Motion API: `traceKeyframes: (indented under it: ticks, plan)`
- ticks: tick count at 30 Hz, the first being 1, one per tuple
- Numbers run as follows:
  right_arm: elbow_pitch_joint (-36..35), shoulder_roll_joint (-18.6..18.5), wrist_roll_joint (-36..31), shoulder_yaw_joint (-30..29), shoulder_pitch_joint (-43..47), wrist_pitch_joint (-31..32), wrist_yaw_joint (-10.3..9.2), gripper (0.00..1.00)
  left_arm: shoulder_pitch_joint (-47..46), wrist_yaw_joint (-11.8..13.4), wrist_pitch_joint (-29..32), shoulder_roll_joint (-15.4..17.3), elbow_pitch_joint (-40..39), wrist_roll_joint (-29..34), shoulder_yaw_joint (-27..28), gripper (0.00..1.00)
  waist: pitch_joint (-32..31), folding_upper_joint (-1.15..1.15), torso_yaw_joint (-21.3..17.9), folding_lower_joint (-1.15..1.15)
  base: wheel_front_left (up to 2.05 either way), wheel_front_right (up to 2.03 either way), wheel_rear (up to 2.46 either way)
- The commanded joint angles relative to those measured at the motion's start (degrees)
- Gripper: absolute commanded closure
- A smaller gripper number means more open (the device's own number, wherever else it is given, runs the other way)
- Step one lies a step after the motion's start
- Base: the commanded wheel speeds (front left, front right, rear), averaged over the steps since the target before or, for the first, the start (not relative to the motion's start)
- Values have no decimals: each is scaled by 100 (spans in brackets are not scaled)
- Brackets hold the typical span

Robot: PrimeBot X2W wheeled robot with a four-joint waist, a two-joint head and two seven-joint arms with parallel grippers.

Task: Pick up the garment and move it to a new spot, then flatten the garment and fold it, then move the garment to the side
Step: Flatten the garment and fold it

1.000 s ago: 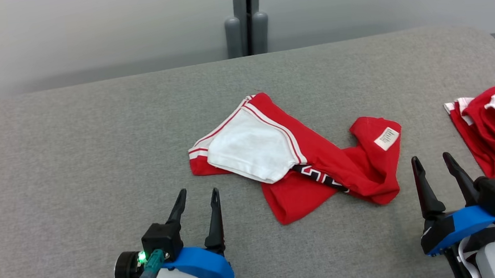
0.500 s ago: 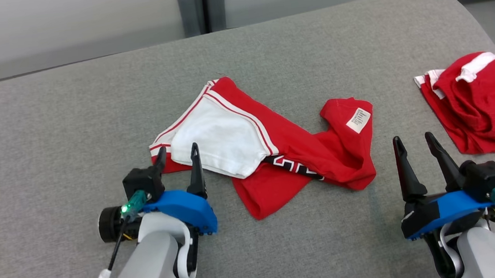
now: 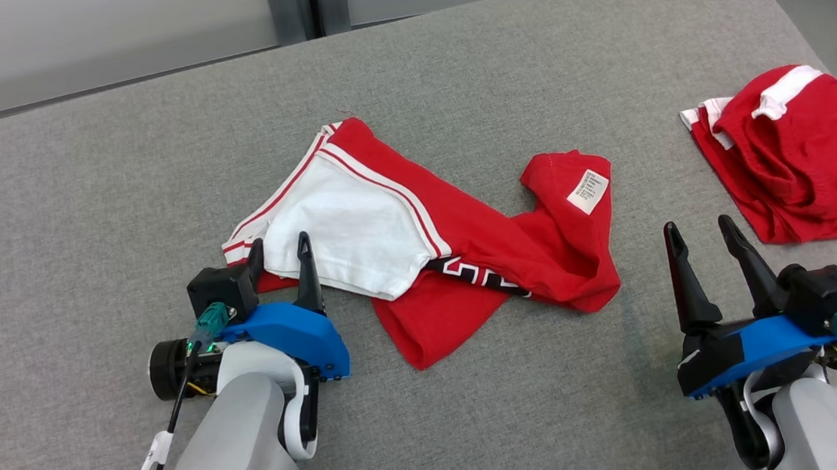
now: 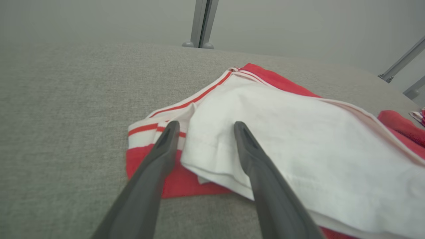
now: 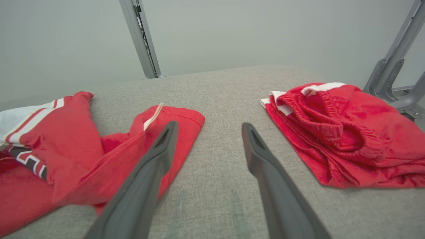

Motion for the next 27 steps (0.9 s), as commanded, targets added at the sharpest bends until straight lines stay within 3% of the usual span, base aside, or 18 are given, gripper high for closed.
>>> traceKeyframes:
  ticks: [1, 2, 3, 7, 13, 20, 27]
  plan:
    - [-26, -4, 21, -21, -71, -28, 1, 0, -21, -34, -14, 0, -55, 55, -23, 64, -4, -1, 13, -1, 0, 0, 0]
    - [-13, -1, -4, -20, -62, -28, 1, 0, 30, -49, -14, 2, -152, 84, -65, 93, -26, -1, 44, -1, 0, 0, 0]
    - [-5, 1, -17, -27, -53, -28, 1, 0, 53, -48, -14, 1, -205, 115, -106, 100, -42, -1, 67, -1, 0, 0, 0]
    - [31, 10, -21, -20, -30, -27, 1, 0, 140, -50, -14, 0, -402, 108, -179, 100, -102, -1, 145, -1, 0, 0, 0]
    - [95, 11, -15, -166, 148, -28, 1, 0, 393, 72, -14, 4, -1341, 178, -85, 100, -405, -1, 511, -1, 0, 0, 0]
    - [140, 37, -50, -287, 363, -28, 1, 0, 1238, 236, -14, 3, -2276, 362, 522, 100, -798, -1, 967, -1, 0, 0, 0]
    - [236, 62, -68, -338, 567, -28, 1, 0, 2169, 197, -14, 2, -2138, 456, 1287, 100, -1019, -1, 1211, -1, 0, 0, 0]
